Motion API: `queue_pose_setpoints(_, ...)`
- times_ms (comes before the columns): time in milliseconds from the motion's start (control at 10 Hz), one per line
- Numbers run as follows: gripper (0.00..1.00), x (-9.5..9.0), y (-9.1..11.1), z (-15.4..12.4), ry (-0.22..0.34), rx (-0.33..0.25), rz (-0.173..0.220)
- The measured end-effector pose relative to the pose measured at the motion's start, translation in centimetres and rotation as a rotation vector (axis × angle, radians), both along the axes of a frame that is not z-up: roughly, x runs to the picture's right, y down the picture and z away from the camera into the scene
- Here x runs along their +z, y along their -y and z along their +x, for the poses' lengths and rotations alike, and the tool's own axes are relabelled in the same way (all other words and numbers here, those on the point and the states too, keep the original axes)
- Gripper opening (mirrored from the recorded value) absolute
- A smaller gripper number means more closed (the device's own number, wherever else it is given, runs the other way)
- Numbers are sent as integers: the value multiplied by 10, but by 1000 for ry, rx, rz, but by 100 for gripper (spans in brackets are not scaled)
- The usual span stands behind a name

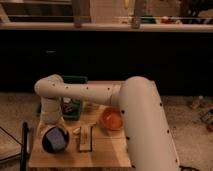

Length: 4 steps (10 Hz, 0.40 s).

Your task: Place sponge in purple bowl

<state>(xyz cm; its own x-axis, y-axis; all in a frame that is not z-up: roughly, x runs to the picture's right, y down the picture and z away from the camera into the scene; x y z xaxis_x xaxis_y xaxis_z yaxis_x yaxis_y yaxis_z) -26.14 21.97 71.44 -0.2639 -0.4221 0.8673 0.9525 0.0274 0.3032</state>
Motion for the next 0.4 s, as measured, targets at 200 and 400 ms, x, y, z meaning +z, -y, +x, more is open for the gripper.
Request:
queue_pose_setpoints(200,80,0,2,5,-4,18,-4)
queue_pose_setpoints(400,80,0,11,7,-9,43,13)
